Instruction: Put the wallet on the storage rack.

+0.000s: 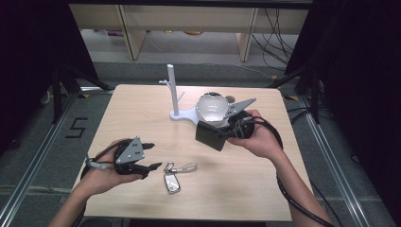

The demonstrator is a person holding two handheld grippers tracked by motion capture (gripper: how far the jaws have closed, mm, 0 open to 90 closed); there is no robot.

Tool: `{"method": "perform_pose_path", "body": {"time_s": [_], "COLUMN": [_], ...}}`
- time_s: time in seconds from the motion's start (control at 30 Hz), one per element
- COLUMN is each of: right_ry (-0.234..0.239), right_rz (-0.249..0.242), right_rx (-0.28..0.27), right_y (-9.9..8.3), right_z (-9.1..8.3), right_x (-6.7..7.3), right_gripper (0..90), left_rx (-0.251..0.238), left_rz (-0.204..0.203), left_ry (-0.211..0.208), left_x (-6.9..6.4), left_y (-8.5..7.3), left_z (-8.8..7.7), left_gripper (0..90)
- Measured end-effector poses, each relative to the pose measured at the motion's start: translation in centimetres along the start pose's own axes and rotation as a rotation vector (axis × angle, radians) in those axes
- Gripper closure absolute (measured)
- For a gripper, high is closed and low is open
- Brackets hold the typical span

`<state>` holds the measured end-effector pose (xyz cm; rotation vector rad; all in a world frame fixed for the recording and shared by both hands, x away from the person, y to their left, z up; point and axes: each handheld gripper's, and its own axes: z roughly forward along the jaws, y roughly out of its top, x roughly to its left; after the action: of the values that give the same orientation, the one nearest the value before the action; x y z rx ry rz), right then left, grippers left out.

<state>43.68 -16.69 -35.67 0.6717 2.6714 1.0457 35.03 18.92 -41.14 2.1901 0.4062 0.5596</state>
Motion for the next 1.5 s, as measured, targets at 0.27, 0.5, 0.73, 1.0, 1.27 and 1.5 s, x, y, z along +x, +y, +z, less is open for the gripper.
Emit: {"method": "perform_pose_path", "body": {"time_s": [0.27, 0.5, 0.73, 1.0, 1.27, 1.5], "right_ry": [-0.036, -0.056, -0.064, -0.076, -0.094, -0.116], "right_rz": [0.043, 0.066, 0.088, 0.102, 0.124, 0.117], "right_rx": [-0.029, -0.041, -0.012, -0.016, -0.021, -0.03], "right_y": [-0.5, -0.1, 1.3, 2.1, 3.1, 4.2], "right_z": [-1.4, -2.0, -2.5, -2.4, -1.9, -1.0], "right_x": [-1.8, -2.8, -4.6, -5.9, -7.0, -8.2], "right_gripper": [78.8, 78.8, 78.8, 78.7, 78.7, 78.6], "left_rx": [-0.045, -0.056, -0.049, -0.057, -0.064, -0.061], "left_rz": [-0.161, -0.201, -0.211, -0.229, -0.243, -0.238], "left_ry": [0.052, 0.035, 0.03, 0.026, 0.025, 0.033], "left_x": [-1.3, -2.2, -2.5, -2.6, -2.6, -2.5], "left_y": [-4.8, -6.1, -6.7, -6.8, -6.8, -6.9], "left_z": [1.4, 2.7, 3.2, 3.6, 3.5, 3.5], "left_gripper": [34.1, 34.1, 34.1, 33.7, 33.5, 32.7]}}
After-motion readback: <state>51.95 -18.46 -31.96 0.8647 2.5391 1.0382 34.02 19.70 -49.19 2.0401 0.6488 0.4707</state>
